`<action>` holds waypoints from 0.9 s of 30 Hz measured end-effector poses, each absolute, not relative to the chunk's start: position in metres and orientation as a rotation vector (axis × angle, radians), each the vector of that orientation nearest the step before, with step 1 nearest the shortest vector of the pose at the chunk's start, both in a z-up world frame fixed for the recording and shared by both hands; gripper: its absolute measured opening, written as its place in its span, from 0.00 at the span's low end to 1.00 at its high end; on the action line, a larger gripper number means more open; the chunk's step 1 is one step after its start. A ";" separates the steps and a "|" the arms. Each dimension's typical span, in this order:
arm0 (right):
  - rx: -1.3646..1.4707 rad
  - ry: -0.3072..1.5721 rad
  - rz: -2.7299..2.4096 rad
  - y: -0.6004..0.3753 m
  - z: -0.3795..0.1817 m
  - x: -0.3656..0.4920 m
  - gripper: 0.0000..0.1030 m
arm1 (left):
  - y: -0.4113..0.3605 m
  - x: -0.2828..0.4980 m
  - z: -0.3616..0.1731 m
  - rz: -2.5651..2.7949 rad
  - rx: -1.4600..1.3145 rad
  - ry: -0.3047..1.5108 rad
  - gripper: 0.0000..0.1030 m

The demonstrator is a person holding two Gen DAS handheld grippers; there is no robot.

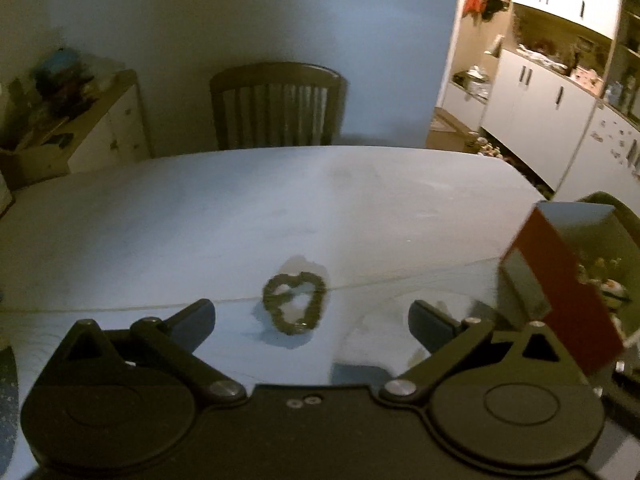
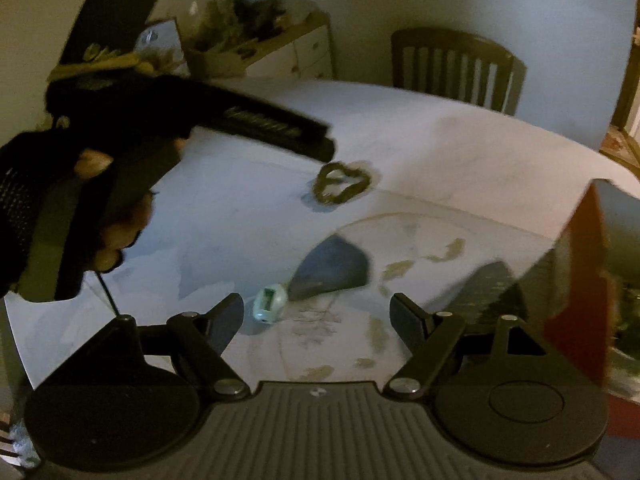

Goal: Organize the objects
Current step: 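Withdraw both tools from the shoebox back toward the table items, then grasp the mint-green cap with the right tool while the left tool grasps the brown scrunchie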

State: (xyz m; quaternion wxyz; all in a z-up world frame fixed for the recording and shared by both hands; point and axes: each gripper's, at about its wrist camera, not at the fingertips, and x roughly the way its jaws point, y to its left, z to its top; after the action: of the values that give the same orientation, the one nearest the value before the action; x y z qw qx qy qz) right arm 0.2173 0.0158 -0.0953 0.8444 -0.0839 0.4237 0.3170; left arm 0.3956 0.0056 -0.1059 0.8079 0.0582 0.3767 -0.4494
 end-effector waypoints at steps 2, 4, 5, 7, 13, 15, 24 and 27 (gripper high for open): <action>-0.190 0.919 0.673 0.029 -0.106 0.219 0.78 | 0.000 0.403 -0.117 -0.955 0.106 0.823 1.00; -0.194 0.946 0.684 0.040 -0.117 0.222 0.78 | -0.007 0.409 -0.127 -0.947 0.103 0.828 1.00; -0.197 0.954 0.687 0.045 -0.121 0.223 0.78 | -0.010 0.412 -0.131 -0.943 0.105 0.829 1.00; -0.216 0.967 0.688 0.055 -0.131 0.223 0.78 | -0.019 0.417 -0.141 -0.938 0.114 0.830 1.00; -0.226 1.000 0.672 0.071 -0.153 0.228 0.78 | -0.041 0.431 -0.167 -0.911 0.136 0.844 1.00; -0.233 1.003 0.674 0.075 -0.157 0.228 0.74 | -0.046 0.434 -0.173 -0.912 0.130 0.850 1.00; -0.265 1.023 0.702 0.089 -0.166 0.232 0.57 | -0.055 0.432 -0.189 -0.928 0.179 0.823 0.92; -0.273 1.030 0.699 0.091 -0.171 0.233 0.51 | -0.058 0.432 -0.190 -0.941 0.192 0.813 0.83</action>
State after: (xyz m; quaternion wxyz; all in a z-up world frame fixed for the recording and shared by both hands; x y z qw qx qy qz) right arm 0.2326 0.0913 -0.1709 0.8038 -0.1276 0.4810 0.3261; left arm 0.4324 -0.0576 -0.1900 0.8085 0.0896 0.3803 -0.4401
